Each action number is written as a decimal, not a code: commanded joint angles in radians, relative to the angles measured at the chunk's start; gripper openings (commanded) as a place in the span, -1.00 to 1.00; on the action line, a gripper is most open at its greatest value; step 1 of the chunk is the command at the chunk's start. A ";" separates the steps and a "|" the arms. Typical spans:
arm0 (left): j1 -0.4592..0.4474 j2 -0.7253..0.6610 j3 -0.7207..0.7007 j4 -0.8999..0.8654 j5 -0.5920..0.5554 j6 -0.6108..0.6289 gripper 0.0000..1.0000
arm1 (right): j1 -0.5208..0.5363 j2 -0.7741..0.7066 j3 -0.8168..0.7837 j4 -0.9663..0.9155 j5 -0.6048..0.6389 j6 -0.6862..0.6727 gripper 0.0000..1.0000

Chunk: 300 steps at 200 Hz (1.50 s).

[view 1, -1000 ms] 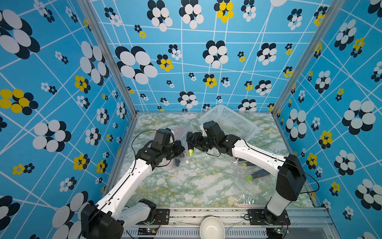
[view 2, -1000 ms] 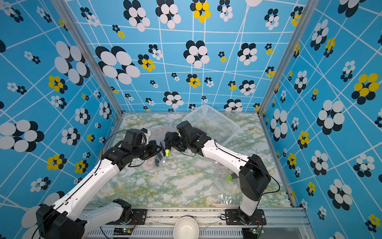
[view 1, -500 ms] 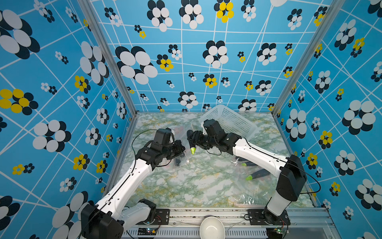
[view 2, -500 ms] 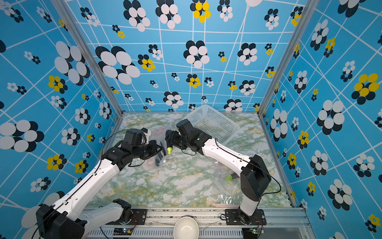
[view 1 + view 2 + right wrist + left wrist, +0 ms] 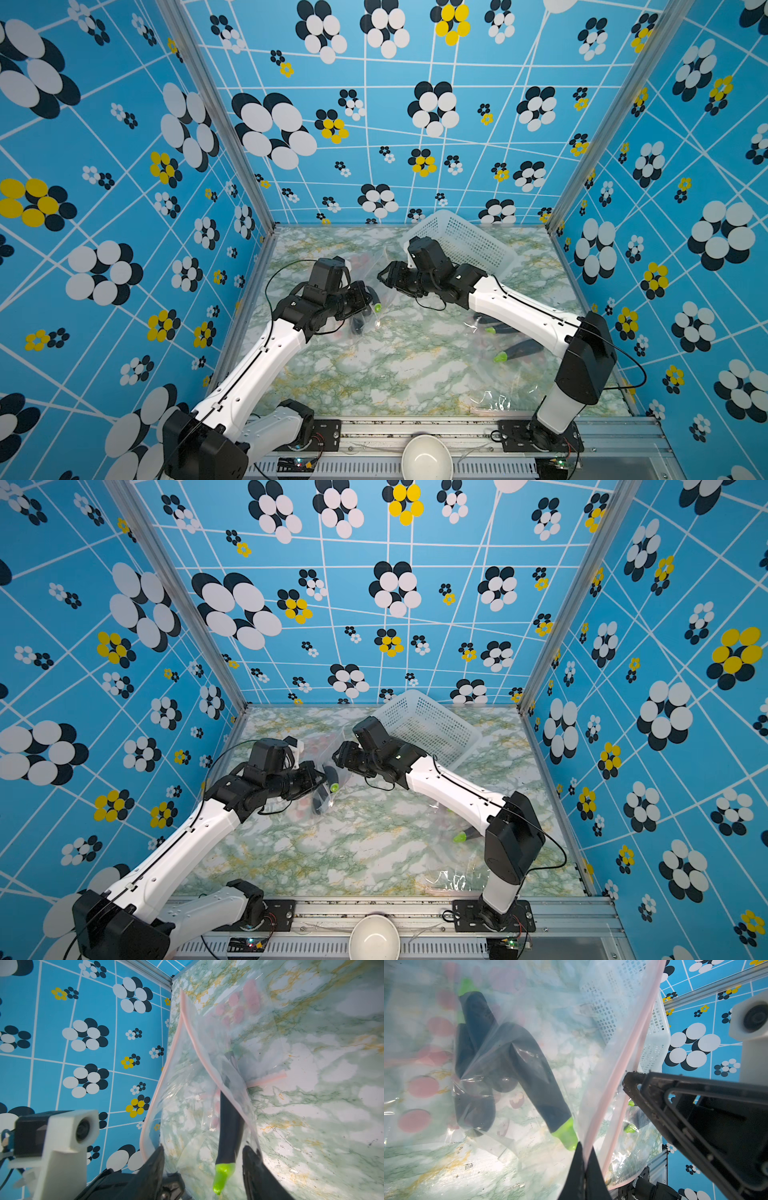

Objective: Place the eggplant in a zip-top bag and seal the zipper
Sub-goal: Place the eggplant in the zipper food storage bag, then zip the zipper on the zipper food storage bag.

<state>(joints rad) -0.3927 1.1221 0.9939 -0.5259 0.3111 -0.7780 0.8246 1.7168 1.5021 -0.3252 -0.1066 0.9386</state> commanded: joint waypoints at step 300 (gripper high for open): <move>0.007 -0.071 0.232 -0.006 0.017 0.131 -0.08 | -0.013 -0.176 -0.051 0.136 0.035 0.005 -0.93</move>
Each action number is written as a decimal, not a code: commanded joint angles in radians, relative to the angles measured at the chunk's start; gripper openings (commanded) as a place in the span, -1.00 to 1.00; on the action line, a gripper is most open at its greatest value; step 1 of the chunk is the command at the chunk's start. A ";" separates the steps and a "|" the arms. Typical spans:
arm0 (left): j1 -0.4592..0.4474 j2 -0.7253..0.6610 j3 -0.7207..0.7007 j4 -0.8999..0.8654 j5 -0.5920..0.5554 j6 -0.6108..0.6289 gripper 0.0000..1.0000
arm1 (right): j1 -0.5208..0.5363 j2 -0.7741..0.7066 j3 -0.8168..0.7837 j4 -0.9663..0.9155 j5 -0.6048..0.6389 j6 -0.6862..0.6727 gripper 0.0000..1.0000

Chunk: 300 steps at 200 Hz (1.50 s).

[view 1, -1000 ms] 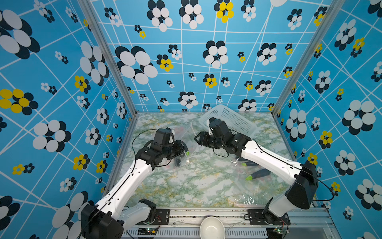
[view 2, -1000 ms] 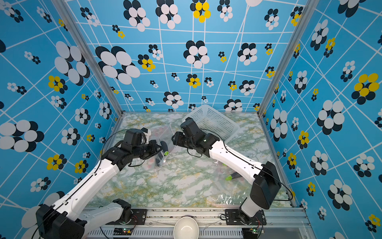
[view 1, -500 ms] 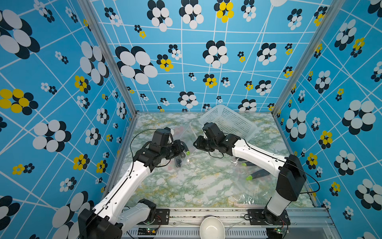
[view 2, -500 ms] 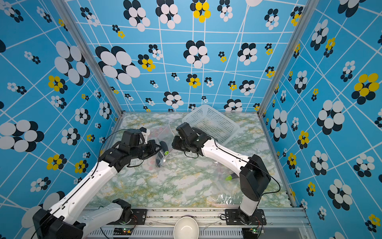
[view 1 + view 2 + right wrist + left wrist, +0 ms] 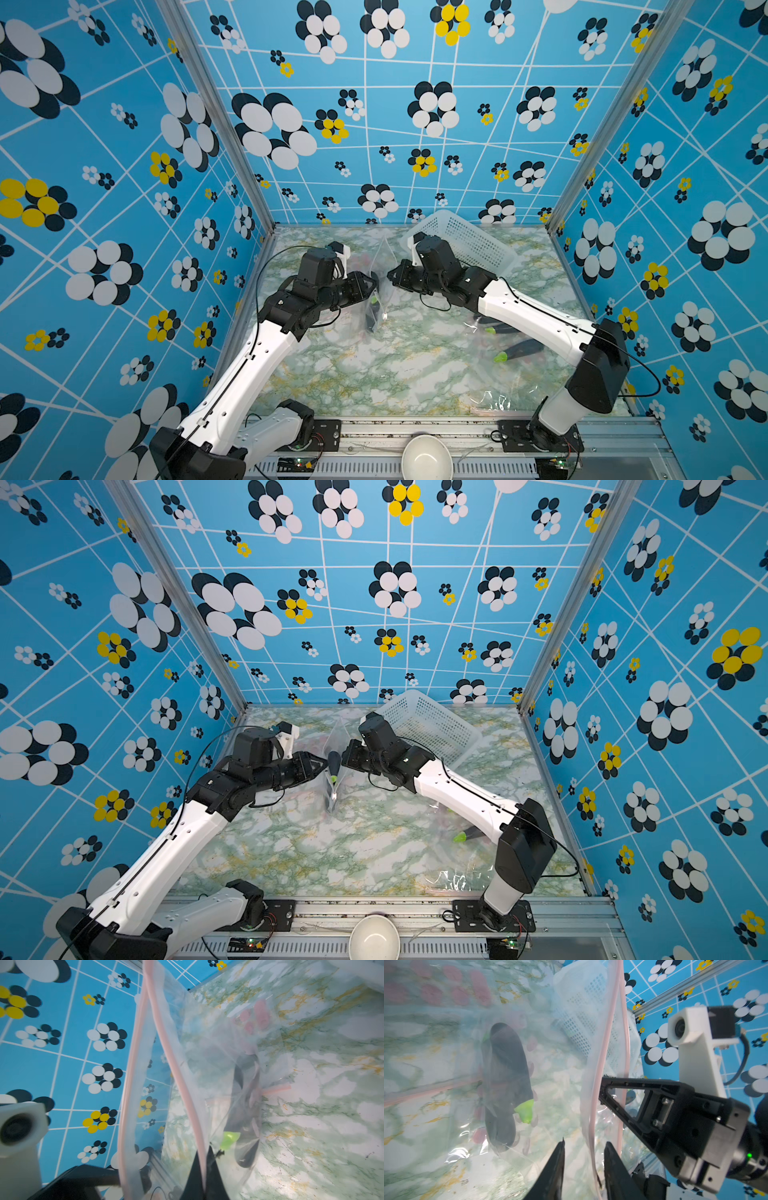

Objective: Place the eggplant in a zip-top bag and seal the zipper
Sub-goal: Zip the zipper on the zipper food storage bag.

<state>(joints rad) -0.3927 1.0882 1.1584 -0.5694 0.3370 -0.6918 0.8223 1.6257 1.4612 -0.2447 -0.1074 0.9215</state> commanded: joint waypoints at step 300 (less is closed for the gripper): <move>-0.376 -0.375 -0.638 1.016 -0.218 0.928 -0.07 | 0.012 -0.305 -0.167 0.103 0.273 0.224 -0.90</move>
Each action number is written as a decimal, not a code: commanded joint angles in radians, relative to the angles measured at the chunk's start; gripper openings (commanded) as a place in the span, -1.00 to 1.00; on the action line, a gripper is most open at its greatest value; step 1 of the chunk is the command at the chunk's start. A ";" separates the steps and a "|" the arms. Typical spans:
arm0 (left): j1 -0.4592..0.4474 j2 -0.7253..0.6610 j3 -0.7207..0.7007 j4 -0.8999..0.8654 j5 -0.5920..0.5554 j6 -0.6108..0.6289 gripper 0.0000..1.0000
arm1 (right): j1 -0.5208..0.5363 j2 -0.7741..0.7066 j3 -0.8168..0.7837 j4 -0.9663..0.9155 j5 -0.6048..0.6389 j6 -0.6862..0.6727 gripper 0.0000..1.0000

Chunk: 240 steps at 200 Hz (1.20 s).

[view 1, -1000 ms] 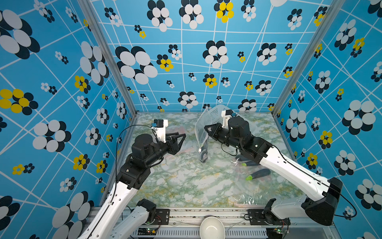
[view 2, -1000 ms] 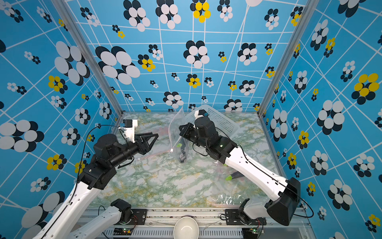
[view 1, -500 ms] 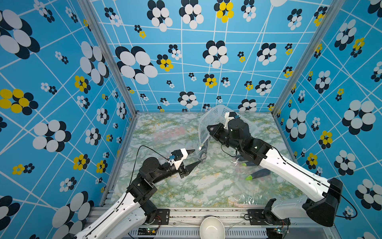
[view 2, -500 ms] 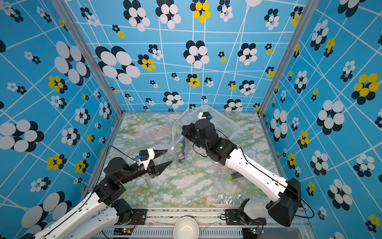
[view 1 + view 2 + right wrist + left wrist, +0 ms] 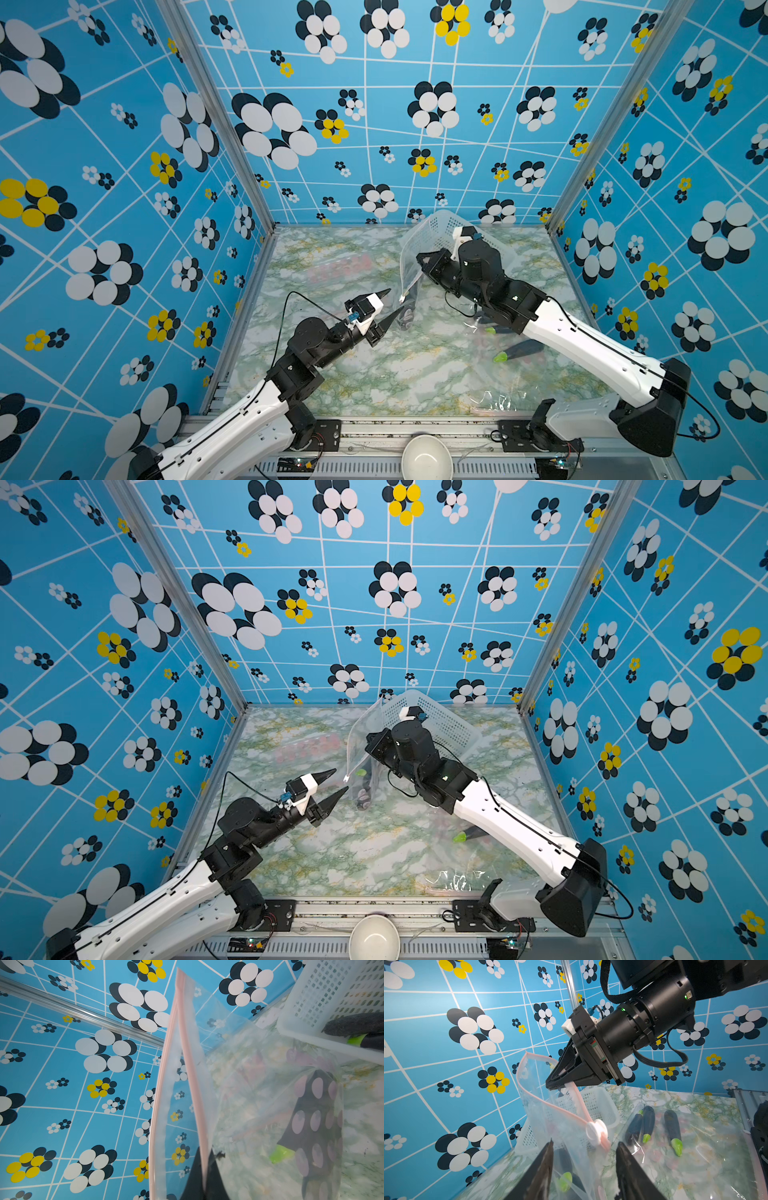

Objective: Place the eggplant in a zip-top bag and seal the zipper
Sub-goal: Zip the zipper on the zipper food storage bag.

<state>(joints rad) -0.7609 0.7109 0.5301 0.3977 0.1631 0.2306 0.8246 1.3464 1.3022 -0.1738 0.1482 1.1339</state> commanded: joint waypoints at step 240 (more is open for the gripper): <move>0.243 0.183 0.557 -0.805 0.456 -0.019 -1.00 | -0.004 -0.280 -0.150 0.074 -0.191 -0.996 0.56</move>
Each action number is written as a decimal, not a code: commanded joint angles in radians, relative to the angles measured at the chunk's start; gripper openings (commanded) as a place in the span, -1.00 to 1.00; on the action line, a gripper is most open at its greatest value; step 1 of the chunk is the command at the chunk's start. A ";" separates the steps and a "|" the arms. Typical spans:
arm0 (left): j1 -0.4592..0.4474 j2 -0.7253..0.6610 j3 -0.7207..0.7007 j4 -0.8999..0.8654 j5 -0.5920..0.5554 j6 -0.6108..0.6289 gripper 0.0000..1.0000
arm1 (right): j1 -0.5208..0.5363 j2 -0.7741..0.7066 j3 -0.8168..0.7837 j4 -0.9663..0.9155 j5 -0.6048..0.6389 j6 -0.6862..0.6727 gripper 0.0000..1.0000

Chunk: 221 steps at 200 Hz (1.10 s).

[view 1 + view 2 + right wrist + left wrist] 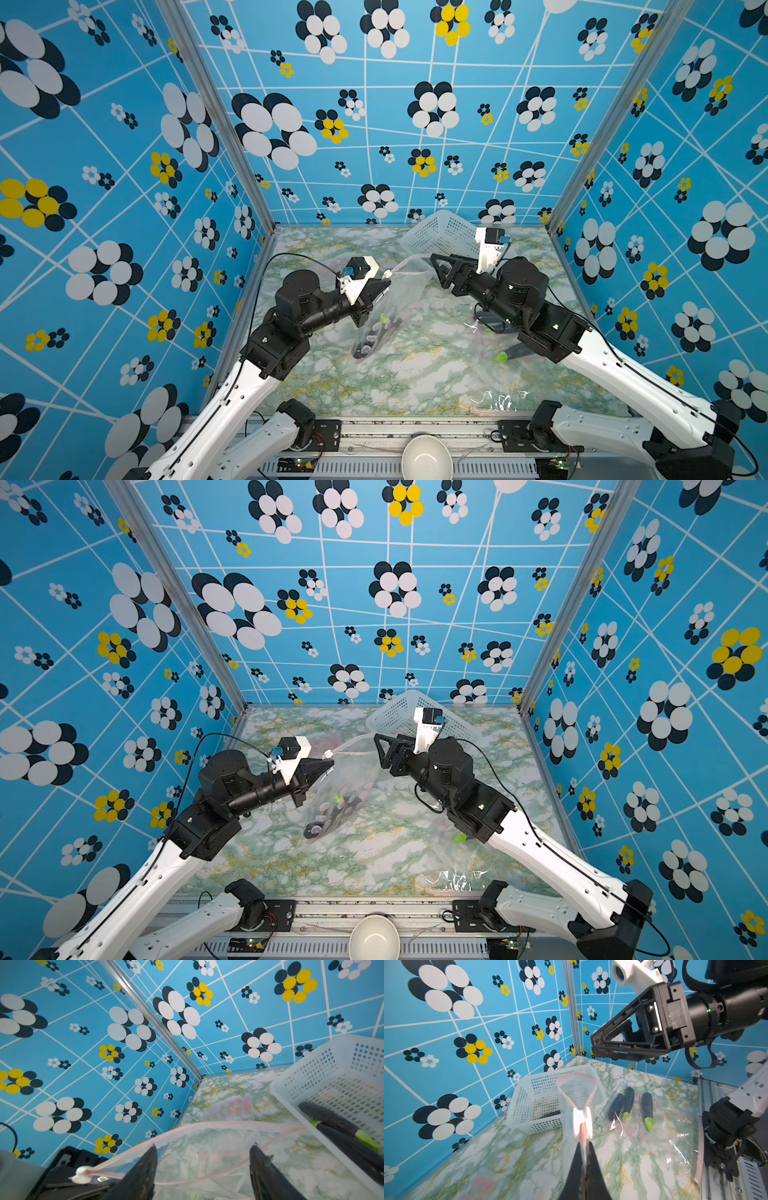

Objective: Place the eggplant in a zip-top bag and seal the zipper
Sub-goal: Zip the zipper on the zipper food storage bag.

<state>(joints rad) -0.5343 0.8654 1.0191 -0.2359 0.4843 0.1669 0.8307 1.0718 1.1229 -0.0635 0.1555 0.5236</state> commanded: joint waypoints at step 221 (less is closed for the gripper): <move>0.081 0.113 0.248 -0.446 0.343 0.259 -1.00 | -0.097 0.455 0.633 -0.842 -0.970 -1.078 0.27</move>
<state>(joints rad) -0.4637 0.9657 1.2358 -0.6563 0.8230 0.4129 0.7429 1.4971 1.6886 -0.7540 -0.7742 -0.4911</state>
